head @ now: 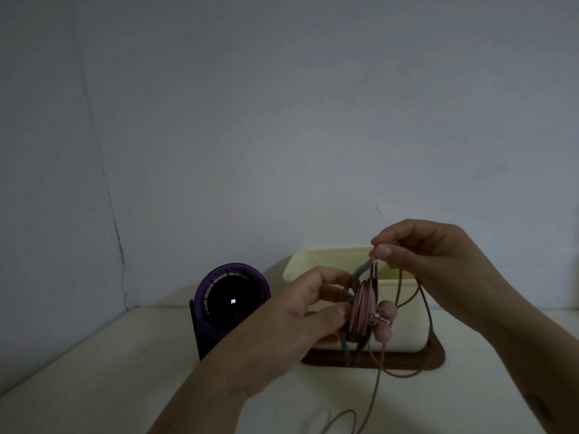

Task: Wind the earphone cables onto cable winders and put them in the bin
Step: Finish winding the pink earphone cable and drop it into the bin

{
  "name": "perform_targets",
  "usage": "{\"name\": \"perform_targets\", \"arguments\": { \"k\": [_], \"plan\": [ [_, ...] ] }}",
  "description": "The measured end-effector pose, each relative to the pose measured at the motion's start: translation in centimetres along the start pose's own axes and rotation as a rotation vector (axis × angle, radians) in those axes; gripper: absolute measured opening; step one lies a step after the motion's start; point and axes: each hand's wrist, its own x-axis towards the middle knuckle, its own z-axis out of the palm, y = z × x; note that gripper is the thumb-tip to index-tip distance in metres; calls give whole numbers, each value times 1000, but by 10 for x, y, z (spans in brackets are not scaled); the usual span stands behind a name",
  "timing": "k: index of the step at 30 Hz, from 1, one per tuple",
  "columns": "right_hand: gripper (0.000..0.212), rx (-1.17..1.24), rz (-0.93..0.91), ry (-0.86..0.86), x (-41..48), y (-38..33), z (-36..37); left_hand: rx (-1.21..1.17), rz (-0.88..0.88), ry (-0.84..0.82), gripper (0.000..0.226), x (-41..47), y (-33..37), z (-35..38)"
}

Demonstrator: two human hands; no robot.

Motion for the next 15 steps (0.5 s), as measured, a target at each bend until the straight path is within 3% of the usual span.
{"name": "perform_targets", "arguments": {
  "k": [3,7,9,11,15],
  "plan": [
    [43,81,71,-30,-2,9,11,-37,74,-27,29,-2,5,3],
    [31,137,135,-145,-7,19,26,-198,170,131,30,3,11,9],
    [7,-91,140,-162,-8,19,30,-389,176,182,31,5,14,11],
    [44,-330,163,-222,-10,25,32,-468,179,164,35,4,16,10],
    [32,-465,207,-263,-11,24,31,-475,214,209,32,5,14,0]
  ]
}}
